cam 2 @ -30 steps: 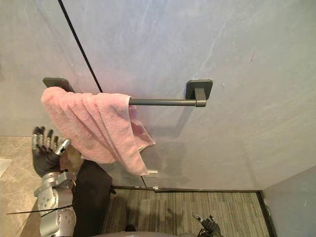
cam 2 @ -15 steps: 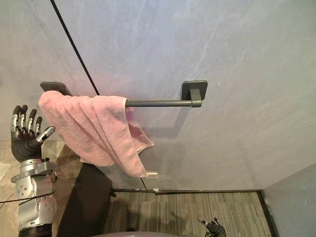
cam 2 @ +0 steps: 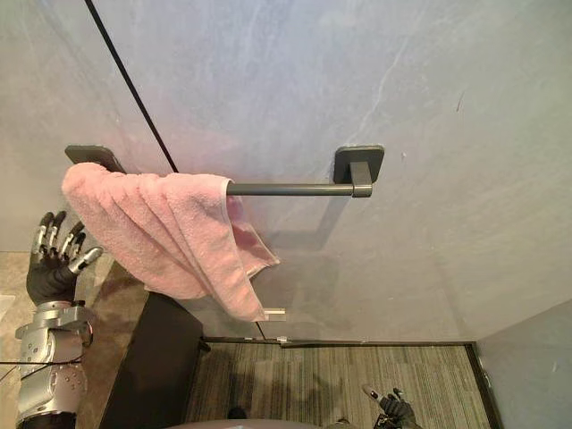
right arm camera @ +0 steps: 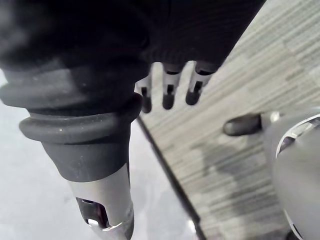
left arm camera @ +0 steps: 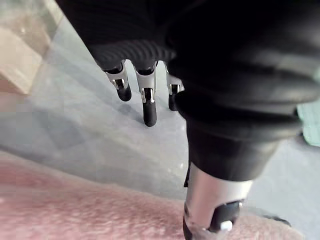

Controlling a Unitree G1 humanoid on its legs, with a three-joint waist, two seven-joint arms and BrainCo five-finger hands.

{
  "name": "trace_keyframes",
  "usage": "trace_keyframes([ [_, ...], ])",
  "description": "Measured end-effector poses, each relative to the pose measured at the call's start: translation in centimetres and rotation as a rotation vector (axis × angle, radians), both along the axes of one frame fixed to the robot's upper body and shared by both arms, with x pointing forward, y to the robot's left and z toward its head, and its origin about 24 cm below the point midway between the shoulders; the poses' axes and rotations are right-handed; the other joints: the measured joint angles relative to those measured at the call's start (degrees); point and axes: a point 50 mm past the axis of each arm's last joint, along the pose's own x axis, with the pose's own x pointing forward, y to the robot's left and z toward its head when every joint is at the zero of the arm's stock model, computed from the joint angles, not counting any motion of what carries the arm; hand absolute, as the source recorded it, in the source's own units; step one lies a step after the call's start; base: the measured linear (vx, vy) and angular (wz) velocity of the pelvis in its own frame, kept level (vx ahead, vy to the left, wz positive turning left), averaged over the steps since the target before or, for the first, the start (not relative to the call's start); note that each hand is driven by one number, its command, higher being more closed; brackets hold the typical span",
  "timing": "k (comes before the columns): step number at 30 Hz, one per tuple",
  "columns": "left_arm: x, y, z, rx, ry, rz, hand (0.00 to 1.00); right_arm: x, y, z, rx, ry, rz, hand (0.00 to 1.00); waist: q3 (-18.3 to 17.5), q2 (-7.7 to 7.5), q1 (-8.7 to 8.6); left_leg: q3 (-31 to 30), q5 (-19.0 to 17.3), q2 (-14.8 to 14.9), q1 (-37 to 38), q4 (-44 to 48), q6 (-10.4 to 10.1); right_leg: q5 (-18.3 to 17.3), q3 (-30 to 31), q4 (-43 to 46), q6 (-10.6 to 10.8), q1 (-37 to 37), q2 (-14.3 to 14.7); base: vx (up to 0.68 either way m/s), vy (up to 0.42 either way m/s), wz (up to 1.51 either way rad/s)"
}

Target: Organize washtable

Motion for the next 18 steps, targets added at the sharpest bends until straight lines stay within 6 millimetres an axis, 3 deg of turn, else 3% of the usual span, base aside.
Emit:
trace_keyframes([
  [4, -0.5, -1.3, -3.2, -0.022, 0.188, -0.140, 0.00, 0.2, 0.1, 0.0, -0.007, 0.002, 0.029, 0.00, 0.2, -0.19, -0.13, 0.3, 0.0, -0.1, 0.0, 0.0, 0.0, 0.4, 0.5, -0.5, 0.0, -0.1, 0.0, -0.02, 0.000, -0.06],
  [6, -0.4, -2.2, -3.9, -0.030, 0.222, -0.201, 0.00, 0.3, 0.1, 0.0, 0.000, -0.005, 0.041, 0.00, 0.3, -0.33, -0.27, 0.5, -0.1, 0.0, 0.0, 0.0, 0.0, 0.4, 0.7, -0.5, 0.0, -0.2, 0.0, -0.01, -0.005, -0.05],
  [18, -0.8, -3.7, -5.1, 0.038, 0.350, -0.418, 0.00, 1.8, -0.6, 0.5, -0.035, -0.025, 0.116, 0.00, 0.4, -0.18, -1.62, 1.4, -0.4, -0.1, 0.0, 0.3, -0.2, 0.9, 2.1, -1.2, 0.1, -1.0, 0.1, 0.02, -0.005, -0.07],
])
